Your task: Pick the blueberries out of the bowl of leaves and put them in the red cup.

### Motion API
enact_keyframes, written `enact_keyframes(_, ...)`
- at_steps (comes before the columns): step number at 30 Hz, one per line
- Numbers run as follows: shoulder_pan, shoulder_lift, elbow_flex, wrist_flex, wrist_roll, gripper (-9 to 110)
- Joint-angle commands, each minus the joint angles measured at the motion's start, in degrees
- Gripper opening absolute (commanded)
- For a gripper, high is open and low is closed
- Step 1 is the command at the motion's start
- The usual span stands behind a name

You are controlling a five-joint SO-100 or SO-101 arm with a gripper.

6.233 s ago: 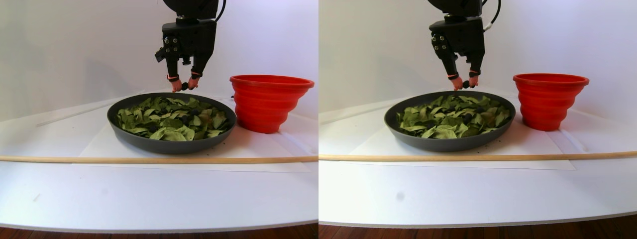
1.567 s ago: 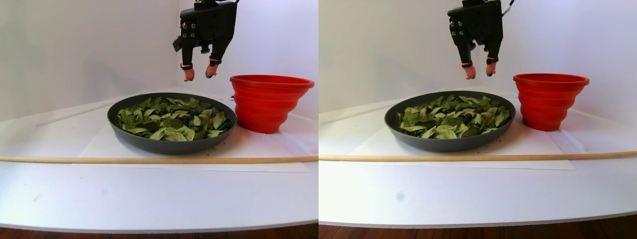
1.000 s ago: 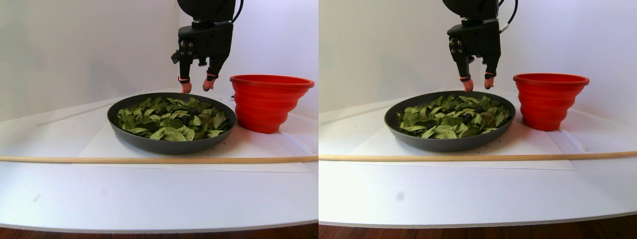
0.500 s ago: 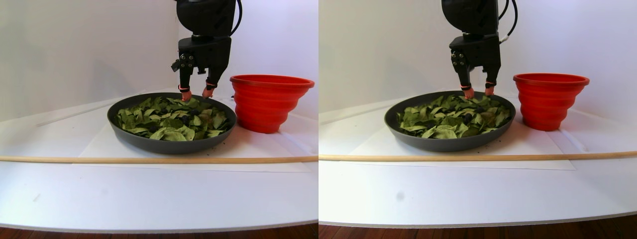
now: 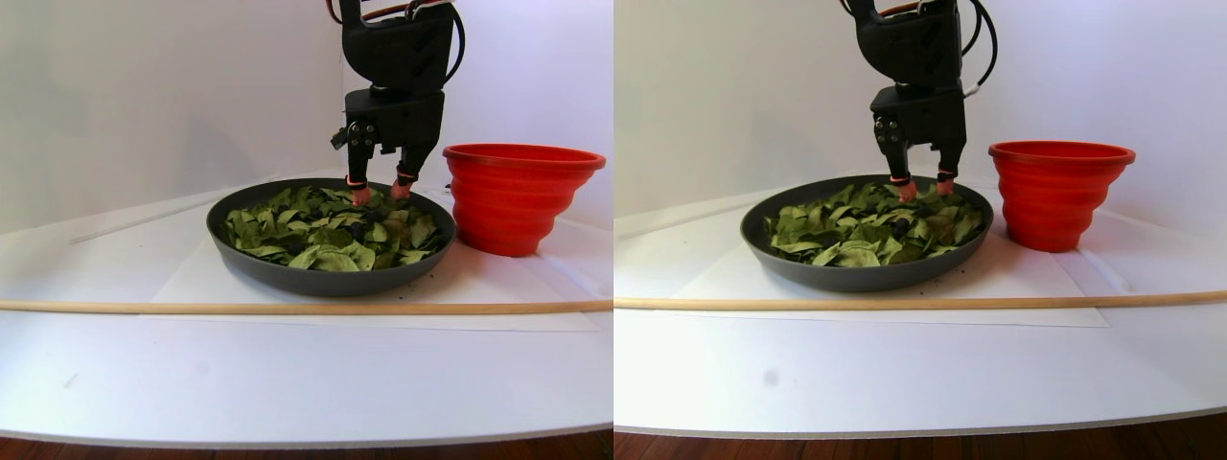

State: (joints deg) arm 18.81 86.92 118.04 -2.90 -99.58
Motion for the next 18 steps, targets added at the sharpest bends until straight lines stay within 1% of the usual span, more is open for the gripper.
enact_keyframes(1,0.2,0.7,-3.0,-1.1,-0.3,18)
enact_keyframes(18,-0.9,-3.6,-6.0,-3.0,0.4,19)
